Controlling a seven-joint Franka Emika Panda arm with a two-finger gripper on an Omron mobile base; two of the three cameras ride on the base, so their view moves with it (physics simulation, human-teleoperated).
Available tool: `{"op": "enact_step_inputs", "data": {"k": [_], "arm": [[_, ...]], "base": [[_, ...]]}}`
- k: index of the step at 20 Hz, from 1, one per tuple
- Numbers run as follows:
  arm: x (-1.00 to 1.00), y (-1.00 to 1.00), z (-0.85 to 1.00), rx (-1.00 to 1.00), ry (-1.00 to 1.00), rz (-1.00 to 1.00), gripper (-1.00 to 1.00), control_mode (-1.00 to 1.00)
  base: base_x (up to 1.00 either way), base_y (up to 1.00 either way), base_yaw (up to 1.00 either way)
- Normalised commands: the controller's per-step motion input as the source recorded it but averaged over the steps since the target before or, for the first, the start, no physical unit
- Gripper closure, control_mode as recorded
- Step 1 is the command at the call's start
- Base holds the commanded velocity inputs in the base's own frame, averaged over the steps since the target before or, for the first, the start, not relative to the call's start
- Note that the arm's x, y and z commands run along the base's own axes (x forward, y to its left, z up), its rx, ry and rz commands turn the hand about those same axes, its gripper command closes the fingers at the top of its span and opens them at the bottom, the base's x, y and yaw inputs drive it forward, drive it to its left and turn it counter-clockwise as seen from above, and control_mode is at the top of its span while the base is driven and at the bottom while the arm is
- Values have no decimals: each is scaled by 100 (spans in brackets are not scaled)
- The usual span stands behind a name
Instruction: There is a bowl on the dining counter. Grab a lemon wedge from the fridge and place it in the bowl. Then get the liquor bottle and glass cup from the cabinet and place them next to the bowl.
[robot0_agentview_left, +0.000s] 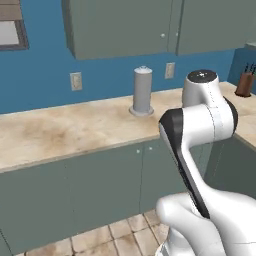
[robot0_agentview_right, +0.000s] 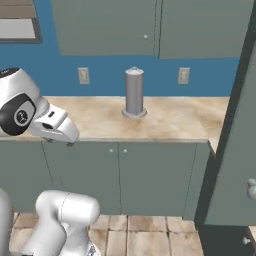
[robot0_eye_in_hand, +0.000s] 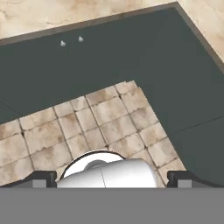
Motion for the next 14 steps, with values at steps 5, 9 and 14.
{"op": "enact_step_inputs", "data": {"k": [5,9,14], "arm": [[0,0,0,0,0,0,-100,100],[0,0,0,0,0,0,-100,100],[0,0,0,0,0,0,-100,100]], "base": [[78,-13,-47],[72,-8,-52],[63,-14,-52]]}}
